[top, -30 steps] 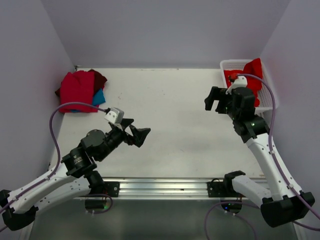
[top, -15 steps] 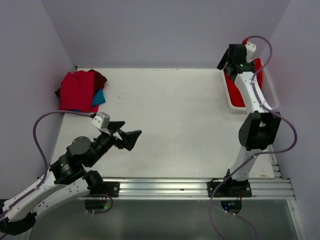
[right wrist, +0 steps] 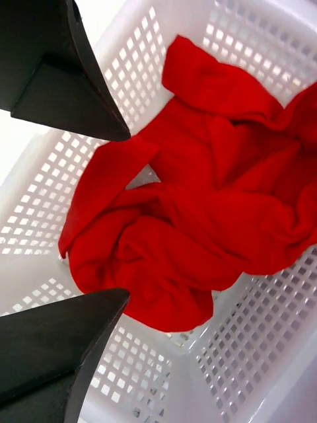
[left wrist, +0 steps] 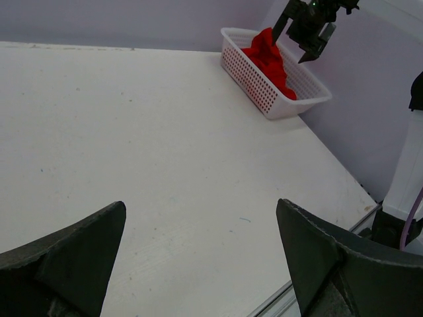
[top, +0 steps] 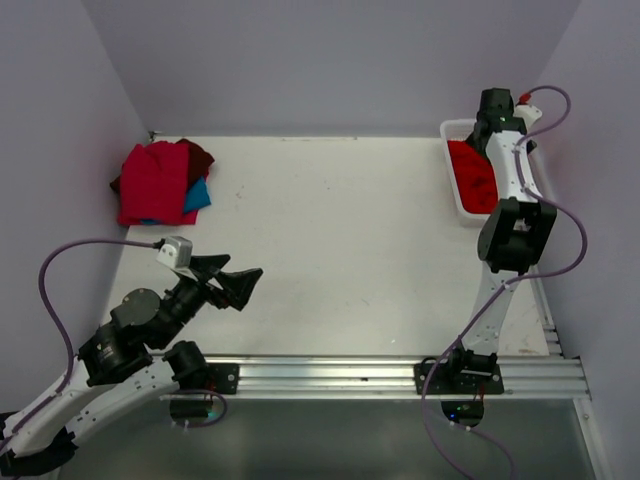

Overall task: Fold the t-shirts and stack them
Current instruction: Grab the tshirt from the pile, then move the tshirt to the center of the board

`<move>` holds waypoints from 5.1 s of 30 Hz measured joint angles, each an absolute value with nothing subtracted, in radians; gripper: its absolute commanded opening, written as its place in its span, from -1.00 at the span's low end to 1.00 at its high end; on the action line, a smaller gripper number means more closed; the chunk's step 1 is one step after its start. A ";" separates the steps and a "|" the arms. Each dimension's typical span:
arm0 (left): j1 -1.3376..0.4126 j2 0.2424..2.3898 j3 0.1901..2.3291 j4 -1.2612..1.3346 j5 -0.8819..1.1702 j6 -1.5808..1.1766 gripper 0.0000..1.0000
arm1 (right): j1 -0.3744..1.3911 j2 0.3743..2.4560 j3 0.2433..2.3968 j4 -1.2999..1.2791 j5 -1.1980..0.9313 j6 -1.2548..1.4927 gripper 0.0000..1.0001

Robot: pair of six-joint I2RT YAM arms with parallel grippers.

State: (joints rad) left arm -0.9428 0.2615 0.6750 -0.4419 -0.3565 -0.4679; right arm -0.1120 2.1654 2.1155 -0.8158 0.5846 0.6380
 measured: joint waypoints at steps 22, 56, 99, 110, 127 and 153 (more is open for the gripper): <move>-0.943 0.274 0.678 -0.496 -0.371 -0.534 1.00 | -0.256 2.319 1.958 -0.771 0.301 0.624 -1.00; -0.943 0.310 0.648 -0.427 -0.311 -0.531 1.00 | 0.168 1.280 1.278 -0.134 -0.552 0.328 -1.00; -1.062 1.404 0.913 -0.405 -0.141 -0.171 1.00 | 0.437 0.982 1.284 -0.584 0.255 0.307 0.98; -1.119 1.625 1.021 -0.314 -0.139 -0.044 1.00 | 0.437 0.996 1.254 -0.617 0.252 0.313 0.98; -1.087 1.864 1.126 -0.184 -0.198 0.055 0.48 | 0.437 0.850 1.254 -0.697 0.273 0.296 0.98; -1.087 1.435 1.328 -0.292 -0.340 0.060 0.55 | 0.437 0.866 1.215 -0.701 0.300 0.289 0.98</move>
